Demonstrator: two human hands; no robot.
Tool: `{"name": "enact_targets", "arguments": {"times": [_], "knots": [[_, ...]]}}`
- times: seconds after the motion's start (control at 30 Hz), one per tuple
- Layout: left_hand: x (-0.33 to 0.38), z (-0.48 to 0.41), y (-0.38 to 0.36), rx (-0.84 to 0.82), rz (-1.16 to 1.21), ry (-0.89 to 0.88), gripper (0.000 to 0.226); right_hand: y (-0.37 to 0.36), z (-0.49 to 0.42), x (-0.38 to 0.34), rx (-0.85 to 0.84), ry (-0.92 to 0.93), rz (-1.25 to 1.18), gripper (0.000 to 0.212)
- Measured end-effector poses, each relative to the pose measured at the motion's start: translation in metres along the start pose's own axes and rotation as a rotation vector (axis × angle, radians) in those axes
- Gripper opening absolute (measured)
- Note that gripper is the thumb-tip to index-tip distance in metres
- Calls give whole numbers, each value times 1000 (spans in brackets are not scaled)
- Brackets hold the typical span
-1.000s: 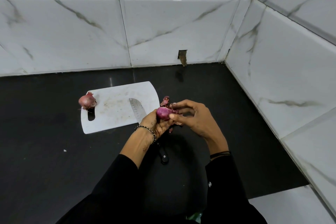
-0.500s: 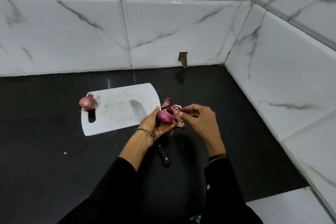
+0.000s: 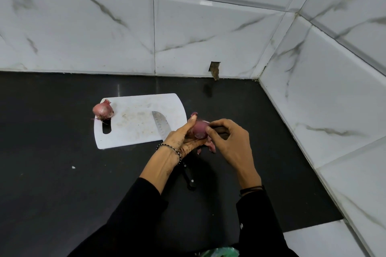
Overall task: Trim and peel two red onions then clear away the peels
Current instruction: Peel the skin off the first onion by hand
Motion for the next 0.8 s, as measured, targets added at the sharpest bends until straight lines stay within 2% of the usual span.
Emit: {"name": "enact_targets", "arguments": {"times": [0.17,0.33,0.5,0.73,0.8], "knots": [[7,4,-2,-68,-44,6,56,4,3,-5,-7,25,-36,19],[12,10,-4,-107,-26,-25,37,6,4,-3,-5,-10,-101,19],[12,17,-5,-184,-33,-33,39,7,9,-3,-24,-5,-146,17],[9,23,-12,-193,-39,-14,23,13,14,-2,-17,-3,-137,17],[8,25,-15,-225,-45,-2,26,14,15,-4,-21,0,-126,19]]}}
Point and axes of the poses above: each hand's wrist, its own z-axis away from the middle knuckle, its own y-axis out of the back of the hand, x = y × z, the point moved 8 cm from there along -z, towards the middle knuckle, and after that the axes turned 9 degrees about -y, right-handed, at the moved point
